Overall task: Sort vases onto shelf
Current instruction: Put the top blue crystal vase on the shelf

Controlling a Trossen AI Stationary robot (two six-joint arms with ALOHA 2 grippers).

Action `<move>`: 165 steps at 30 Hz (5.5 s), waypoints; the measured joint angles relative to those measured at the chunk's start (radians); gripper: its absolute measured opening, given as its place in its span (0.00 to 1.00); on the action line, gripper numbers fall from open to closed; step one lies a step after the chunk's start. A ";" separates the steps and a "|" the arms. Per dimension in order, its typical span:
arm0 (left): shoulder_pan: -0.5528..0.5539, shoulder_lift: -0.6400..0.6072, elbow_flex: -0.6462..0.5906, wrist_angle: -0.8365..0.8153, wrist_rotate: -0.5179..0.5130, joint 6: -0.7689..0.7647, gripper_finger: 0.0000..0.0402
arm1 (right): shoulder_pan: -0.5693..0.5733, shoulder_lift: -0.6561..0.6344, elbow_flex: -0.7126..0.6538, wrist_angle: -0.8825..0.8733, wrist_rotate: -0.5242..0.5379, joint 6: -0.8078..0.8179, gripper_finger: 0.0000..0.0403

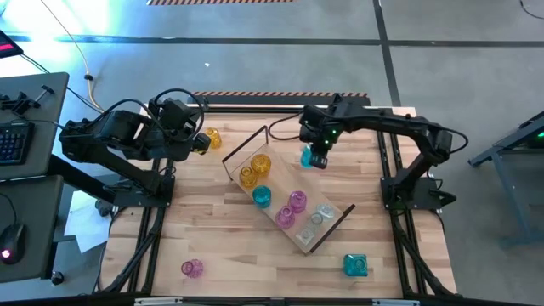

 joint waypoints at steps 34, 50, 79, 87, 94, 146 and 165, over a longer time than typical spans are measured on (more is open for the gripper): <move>0.000 0.062 0.000 0.023 0.004 -0.024 0.00 | 0.190 0.100 0.093 0.042 -0.062 -0.348 0.00; 0.000 0.064 0.000 0.023 0.002 -0.024 0.00 | 0.202 0.127 0.095 0.095 -0.109 -0.344 0.00; 0.001 0.064 0.000 0.022 -0.005 -0.007 0.00 | 0.208 0.129 0.095 0.132 -0.152 -0.345 0.23; 0.002 0.064 0.000 0.022 -0.004 -0.007 0.00 | 0.208 0.127 0.097 0.128 -0.133 -0.342 0.23; 0.002 0.064 0.000 0.022 -0.004 -0.007 0.00 | 0.208 0.127 0.194 0.131 -0.048 -0.333 0.23; 0.008 0.047 -0.130 -0.025 -0.016 -0.156 0.00 | 0.060 -0.095 -0.393 0.545 -0.039 0.635 0.00; -0.009 0.047 -0.130 -0.021 0.001 -0.156 0.00 | 0.151 -0.007 -0.393 0.733 -0.108 0.718 0.00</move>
